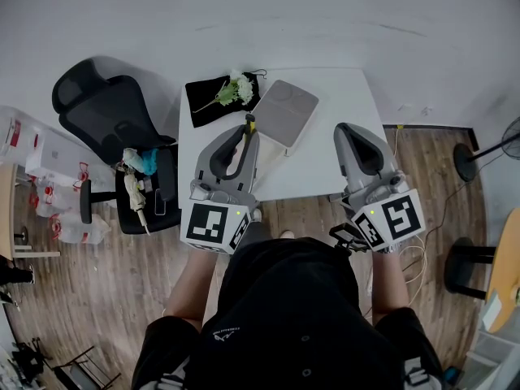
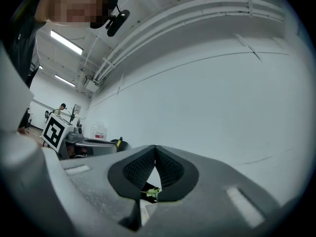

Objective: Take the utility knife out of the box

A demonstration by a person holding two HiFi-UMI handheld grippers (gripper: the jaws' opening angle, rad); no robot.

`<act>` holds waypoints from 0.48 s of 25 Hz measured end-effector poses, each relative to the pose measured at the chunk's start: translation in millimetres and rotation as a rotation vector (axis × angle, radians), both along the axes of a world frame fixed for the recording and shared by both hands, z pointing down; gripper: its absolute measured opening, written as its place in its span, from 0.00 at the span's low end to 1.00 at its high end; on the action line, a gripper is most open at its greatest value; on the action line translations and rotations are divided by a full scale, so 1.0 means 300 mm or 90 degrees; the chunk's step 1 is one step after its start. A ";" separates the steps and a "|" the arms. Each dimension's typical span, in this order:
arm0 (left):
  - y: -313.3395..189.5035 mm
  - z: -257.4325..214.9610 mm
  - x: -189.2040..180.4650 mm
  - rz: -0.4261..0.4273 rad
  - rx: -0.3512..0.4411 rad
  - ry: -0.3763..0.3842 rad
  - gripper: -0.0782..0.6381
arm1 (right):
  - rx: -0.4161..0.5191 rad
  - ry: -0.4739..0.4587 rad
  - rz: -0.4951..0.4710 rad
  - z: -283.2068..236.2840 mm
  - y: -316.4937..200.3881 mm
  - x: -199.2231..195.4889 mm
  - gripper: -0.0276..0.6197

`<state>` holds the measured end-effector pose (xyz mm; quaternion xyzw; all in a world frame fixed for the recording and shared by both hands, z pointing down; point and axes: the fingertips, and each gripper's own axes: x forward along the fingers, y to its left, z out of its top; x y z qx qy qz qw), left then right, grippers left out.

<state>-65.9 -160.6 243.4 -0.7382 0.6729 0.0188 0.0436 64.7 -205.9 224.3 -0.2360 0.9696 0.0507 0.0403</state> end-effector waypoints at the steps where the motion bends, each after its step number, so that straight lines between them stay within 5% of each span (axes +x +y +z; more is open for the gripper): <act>1: 0.001 0.001 0.001 0.000 0.000 0.000 0.20 | -0.001 0.001 0.000 0.001 -0.001 0.000 0.05; 12: 0.007 0.031 0.008 0.003 -0.006 0.006 0.20 | 0.000 0.003 -0.007 0.007 0.010 -0.003 0.05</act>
